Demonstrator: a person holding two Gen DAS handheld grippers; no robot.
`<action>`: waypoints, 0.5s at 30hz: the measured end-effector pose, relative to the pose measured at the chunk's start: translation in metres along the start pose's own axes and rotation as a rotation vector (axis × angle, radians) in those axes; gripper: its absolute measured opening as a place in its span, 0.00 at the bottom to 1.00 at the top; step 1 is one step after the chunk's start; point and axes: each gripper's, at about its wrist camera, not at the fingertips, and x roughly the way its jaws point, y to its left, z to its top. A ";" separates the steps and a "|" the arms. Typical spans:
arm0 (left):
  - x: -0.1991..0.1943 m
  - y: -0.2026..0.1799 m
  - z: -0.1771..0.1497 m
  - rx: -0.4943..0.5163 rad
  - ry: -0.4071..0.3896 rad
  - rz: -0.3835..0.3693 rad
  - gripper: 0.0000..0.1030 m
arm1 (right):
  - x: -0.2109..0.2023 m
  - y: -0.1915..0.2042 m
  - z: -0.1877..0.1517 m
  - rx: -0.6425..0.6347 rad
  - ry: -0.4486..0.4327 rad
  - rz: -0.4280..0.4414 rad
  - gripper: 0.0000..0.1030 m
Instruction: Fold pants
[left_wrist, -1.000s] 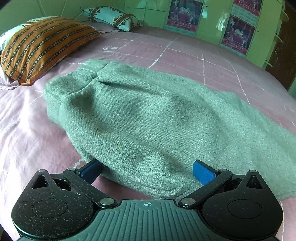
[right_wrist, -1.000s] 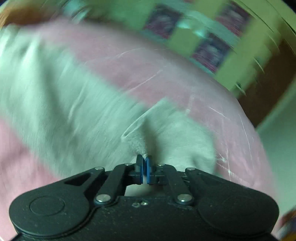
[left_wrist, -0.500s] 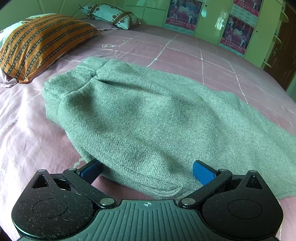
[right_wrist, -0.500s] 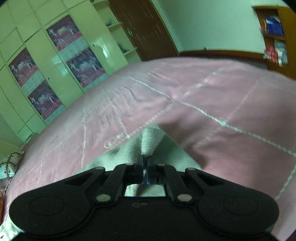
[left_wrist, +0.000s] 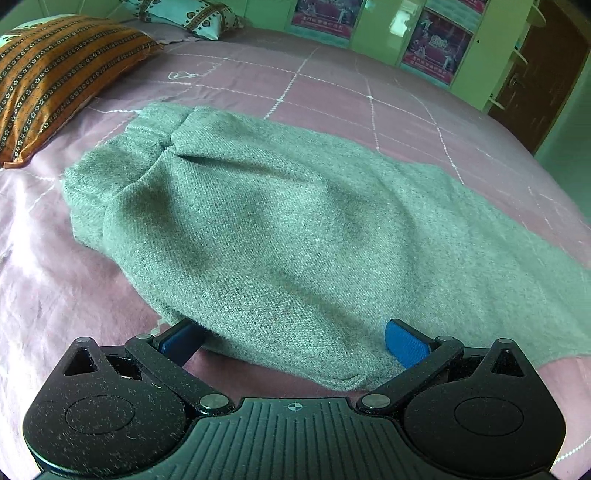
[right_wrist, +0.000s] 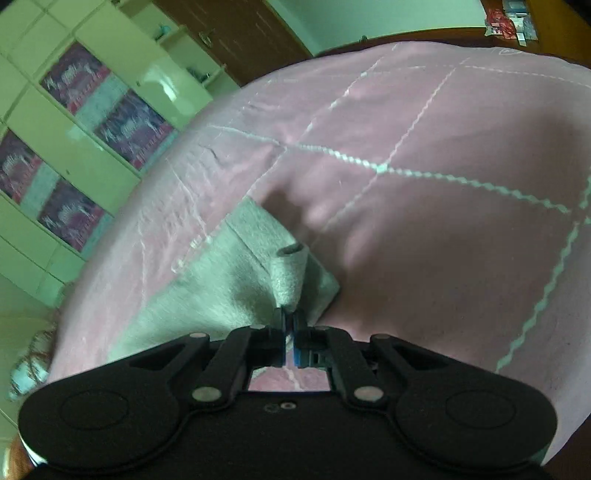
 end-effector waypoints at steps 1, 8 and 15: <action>-0.001 -0.001 -0.002 0.000 -0.005 0.002 1.00 | -0.007 0.000 0.001 0.011 -0.015 0.021 0.08; 0.001 0.000 -0.002 0.004 -0.006 0.005 1.00 | 0.018 -0.016 0.000 0.127 0.073 0.043 0.19; -0.001 0.003 -0.003 0.003 -0.010 -0.008 1.00 | 0.015 0.017 0.018 -0.024 -0.024 0.079 0.04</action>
